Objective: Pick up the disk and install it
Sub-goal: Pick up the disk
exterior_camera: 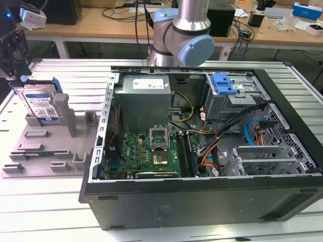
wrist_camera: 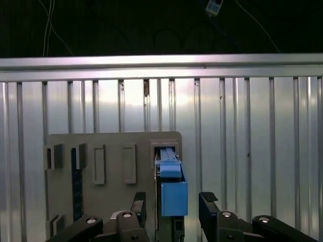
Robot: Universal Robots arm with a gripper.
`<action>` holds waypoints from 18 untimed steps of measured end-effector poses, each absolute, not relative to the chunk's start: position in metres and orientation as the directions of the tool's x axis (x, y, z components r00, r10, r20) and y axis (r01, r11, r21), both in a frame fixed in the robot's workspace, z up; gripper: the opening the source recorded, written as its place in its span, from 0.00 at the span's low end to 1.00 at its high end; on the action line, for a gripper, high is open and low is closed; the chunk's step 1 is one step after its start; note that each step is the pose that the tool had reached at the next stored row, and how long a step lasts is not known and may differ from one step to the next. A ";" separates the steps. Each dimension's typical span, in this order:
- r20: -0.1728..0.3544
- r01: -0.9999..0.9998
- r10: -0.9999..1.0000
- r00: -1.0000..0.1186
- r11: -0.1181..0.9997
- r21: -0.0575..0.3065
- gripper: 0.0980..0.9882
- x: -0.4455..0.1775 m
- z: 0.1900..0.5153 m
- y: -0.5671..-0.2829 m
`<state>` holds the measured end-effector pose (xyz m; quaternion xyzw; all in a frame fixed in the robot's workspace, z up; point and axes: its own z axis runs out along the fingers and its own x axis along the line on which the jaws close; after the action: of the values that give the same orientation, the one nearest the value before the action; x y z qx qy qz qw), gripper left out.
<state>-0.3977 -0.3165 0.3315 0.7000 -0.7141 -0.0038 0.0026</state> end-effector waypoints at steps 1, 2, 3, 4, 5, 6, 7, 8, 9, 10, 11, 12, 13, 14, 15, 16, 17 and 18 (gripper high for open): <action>-0.002 -1.000 -1.000 -0.020 0.020 0.009 0.50 -0.398 0.331 -0.317; -0.002 -1.000 -1.000 -0.020 0.020 0.009 0.50 -0.398 0.331 -0.317; -0.002 -1.000 -1.000 -0.020 0.020 0.009 0.50 -0.398 0.330 -0.318; -0.002 -1.000 -1.000 -0.020 0.020 0.009 0.50 -0.398 0.330 -0.318; -0.002 -1.000 -1.000 -0.020 0.020 0.009 0.50 -0.398 0.329 -0.318; -0.002 -1.000 -1.000 -0.020 0.020 0.009 0.50 -0.398 0.329 -0.318; -0.002 -1.000 -1.000 -0.020 0.020 0.009 0.50 -0.398 0.329 -0.318; -0.002 -1.000 -1.000 -0.020 0.020 0.009 0.50 -0.398 0.328 -0.318; -0.002 -1.000 -1.000 -0.020 0.020 0.009 0.50 -0.398 0.328 -0.318; -0.002 -1.000 -1.000 -0.020 0.020 0.009 0.50 -0.398 0.327 -0.318; -0.002 -1.000 -1.000 -0.020 0.020 0.009 0.50 -0.398 0.326 -0.318; -0.002 -1.000 -1.000 -0.020 0.020 0.009 0.50 -0.398 0.326 -0.318; -0.002 -1.000 -1.000 -0.020 0.020 0.009 0.50 -0.398 0.325 -0.318; -0.002 -1.000 -1.000 -0.020 0.020 0.009 0.50 -0.398 0.324 -0.318; -0.002 -1.000 -1.000 -0.020 0.020 0.009 0.50 -0.398 0.324 -0.318; -0.002 -1.000 -1.000 -0.020 0.020 0.009 0.50 -0.398 0.323 -0.318; -0.002 -1.000 -1.000 -0.020 0.020 0.009 0.50 -0.398 0.323 -0.318; -0.002 -1.000 -1.000 -0.020 0.020 0.009 0.50 -0.398 0.322 -0.318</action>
<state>-0.3978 -0.3183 0.3221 0.7000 -0.7141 -0.0038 0.0026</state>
